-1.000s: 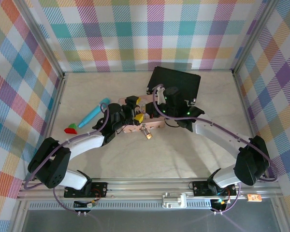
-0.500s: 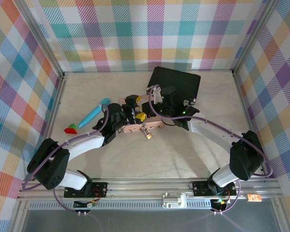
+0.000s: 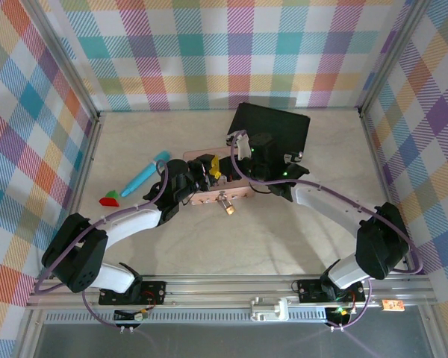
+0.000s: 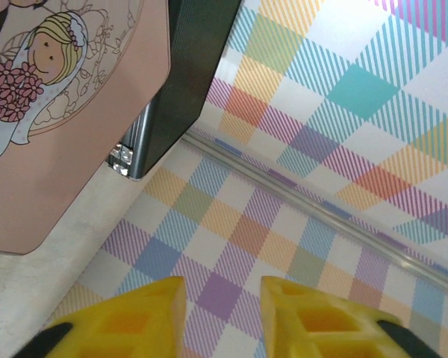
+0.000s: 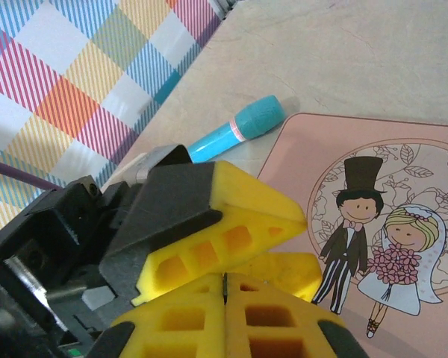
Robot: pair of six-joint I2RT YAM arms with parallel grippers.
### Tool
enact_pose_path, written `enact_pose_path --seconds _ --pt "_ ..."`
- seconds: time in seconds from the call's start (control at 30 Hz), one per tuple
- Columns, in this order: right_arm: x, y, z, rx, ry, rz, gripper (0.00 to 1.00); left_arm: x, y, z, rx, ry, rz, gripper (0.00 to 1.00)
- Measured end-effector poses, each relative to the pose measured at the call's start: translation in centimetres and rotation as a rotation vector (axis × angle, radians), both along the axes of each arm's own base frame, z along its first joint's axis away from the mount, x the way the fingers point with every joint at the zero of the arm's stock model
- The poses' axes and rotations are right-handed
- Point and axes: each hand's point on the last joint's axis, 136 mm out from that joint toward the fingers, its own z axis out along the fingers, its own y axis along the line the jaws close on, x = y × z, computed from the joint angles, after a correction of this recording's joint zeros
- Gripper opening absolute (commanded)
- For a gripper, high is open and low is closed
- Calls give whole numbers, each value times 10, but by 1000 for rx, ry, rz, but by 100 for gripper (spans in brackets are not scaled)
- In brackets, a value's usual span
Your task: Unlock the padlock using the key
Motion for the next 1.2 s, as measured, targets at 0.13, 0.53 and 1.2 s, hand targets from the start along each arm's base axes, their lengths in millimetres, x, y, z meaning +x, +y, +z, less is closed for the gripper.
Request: enact_pose_path --seconds 0.13,0.53,1.2 --pt "0 0 1 0 -5 1 0 1 1 0 10 -8 4 0" --pt "-11 -31 35 69 -37 -20 45 2 13 51 395 -413 -57 0" --pt "-42 -15 61 424 19 279 34 -13 -8 99 594 -948 -150 0"
